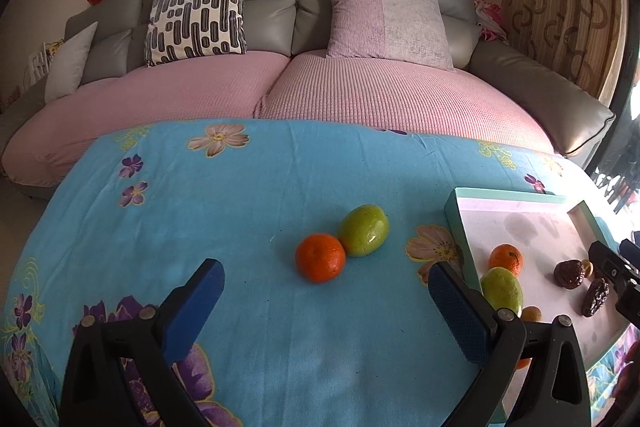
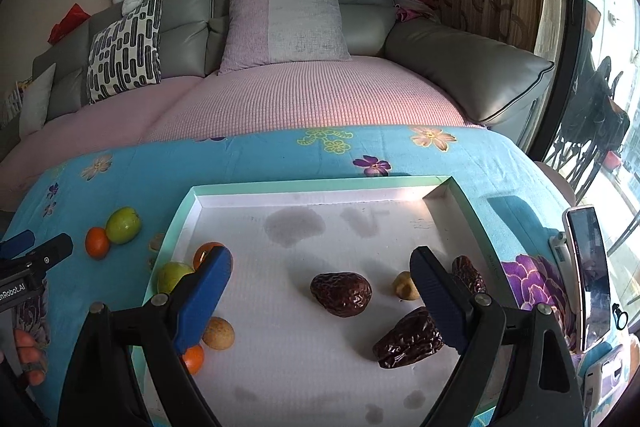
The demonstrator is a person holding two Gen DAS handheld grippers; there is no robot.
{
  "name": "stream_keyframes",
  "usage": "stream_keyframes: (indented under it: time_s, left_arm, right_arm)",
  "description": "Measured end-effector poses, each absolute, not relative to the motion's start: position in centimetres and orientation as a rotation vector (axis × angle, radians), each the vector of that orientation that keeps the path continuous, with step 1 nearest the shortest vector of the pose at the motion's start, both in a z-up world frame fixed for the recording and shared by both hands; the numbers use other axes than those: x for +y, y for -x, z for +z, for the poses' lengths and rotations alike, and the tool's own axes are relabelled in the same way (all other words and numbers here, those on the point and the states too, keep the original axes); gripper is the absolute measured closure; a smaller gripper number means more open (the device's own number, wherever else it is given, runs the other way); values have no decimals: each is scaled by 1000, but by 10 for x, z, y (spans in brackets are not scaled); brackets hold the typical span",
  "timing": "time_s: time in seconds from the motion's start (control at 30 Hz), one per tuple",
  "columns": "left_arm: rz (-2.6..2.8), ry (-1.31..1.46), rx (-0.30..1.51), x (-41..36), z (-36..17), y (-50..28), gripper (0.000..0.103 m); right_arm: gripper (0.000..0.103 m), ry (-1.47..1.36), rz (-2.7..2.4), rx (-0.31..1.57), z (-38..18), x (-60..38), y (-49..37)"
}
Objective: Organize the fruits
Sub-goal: 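Move both open grippers back toward the pear and tangerine on the cloth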
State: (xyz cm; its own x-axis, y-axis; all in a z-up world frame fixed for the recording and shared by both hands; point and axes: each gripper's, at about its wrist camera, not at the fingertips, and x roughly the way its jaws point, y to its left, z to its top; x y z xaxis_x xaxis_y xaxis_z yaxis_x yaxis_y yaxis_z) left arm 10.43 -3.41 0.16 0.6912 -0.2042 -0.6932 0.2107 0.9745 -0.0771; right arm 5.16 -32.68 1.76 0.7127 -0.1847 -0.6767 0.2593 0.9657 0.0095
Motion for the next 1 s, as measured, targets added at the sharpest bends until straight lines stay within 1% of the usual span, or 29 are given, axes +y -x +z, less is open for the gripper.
stream_keyframes:
  time_s: [0.23, 0.6, 1.0]
  left_arm:
    - [-194, 40, 753, -9, 6, -110, 0]
    - [-194, 90, 796, 17, 5, -118, 0]
    - [-150, 179, 837, 52, -7, -131, 0]
  right_arm:
    - [12, -83, -197, 748, 15, -303, -62]
    - [12, -46, -148, 756, 10, -271, -74]
    - [12, -37, -129, 780, 6, -258, -81]
